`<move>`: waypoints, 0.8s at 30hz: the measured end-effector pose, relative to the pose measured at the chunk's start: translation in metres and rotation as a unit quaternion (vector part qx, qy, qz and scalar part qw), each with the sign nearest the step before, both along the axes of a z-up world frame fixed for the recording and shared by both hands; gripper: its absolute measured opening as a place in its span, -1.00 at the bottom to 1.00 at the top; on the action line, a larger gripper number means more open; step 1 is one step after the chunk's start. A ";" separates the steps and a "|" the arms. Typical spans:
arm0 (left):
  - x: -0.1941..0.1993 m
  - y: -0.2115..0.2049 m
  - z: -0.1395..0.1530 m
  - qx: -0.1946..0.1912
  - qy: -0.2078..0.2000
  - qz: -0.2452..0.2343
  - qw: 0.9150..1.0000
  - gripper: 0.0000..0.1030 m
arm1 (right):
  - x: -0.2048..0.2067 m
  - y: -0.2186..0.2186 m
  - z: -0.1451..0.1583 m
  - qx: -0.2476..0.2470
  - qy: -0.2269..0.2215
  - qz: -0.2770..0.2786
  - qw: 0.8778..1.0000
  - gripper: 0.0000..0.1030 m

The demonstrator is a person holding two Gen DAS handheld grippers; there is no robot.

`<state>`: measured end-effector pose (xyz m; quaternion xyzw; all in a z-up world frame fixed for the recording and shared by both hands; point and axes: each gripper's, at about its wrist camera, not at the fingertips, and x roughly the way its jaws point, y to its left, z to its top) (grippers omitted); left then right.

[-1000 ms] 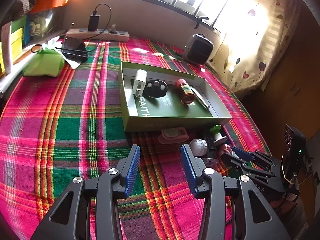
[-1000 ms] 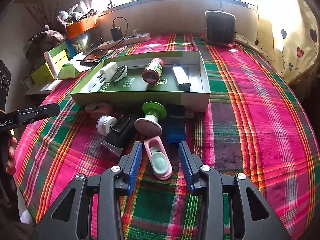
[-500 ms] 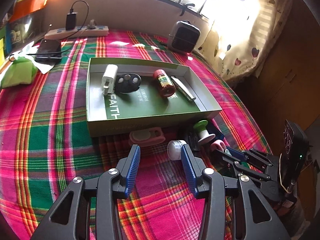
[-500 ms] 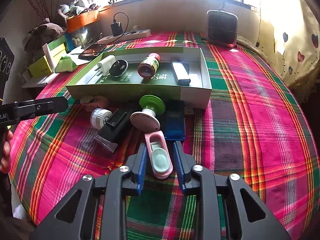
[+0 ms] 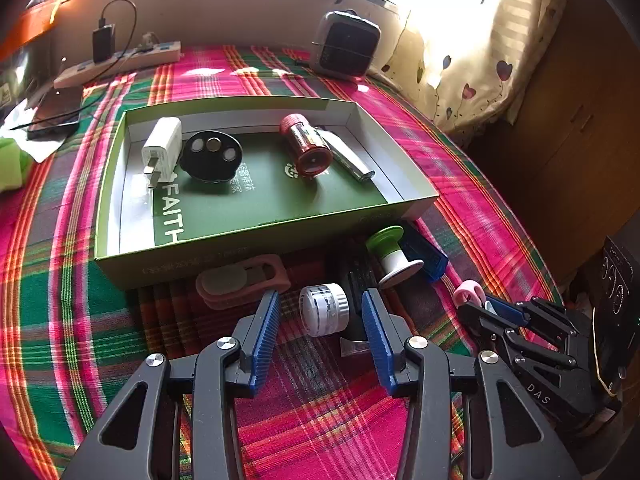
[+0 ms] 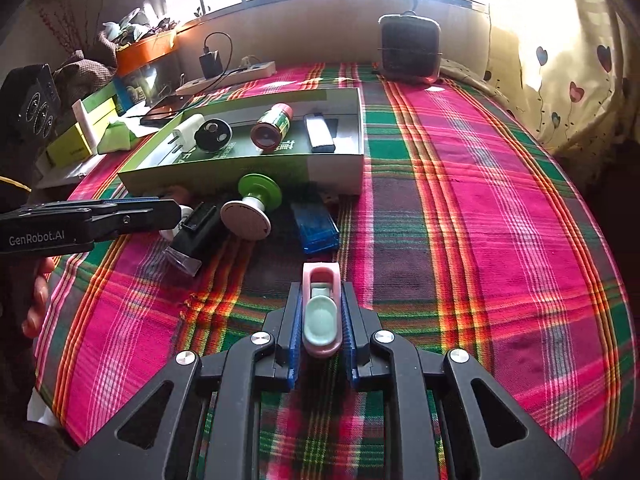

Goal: Organize rigid objects
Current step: 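Close the left gripper on the white cylindrical cap and lift it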

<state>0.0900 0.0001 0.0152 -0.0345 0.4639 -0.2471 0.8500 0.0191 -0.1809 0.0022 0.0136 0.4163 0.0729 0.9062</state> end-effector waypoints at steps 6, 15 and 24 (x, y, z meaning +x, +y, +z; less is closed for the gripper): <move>0.000 0.003 0.000 0.003 -0.006 0.012 1.000 -0.19 | -0.007 -0.011 0.000 0.008 -0.002 -0.013 1.000 -0.64; 0.000 0.012 -0.005 0.006 0.001 0.037 0.999 -0.19 | -0.004 -0.012 -0.001 0.007 -0.006 -0.005 1.000 -0.64; 0.002 0.002 -0.008 0.026 -0.009 0.039 0.999 -0.19 | 0.000 -0.012 -0.002 0.007 -0.012 0.004 1.000 -0.64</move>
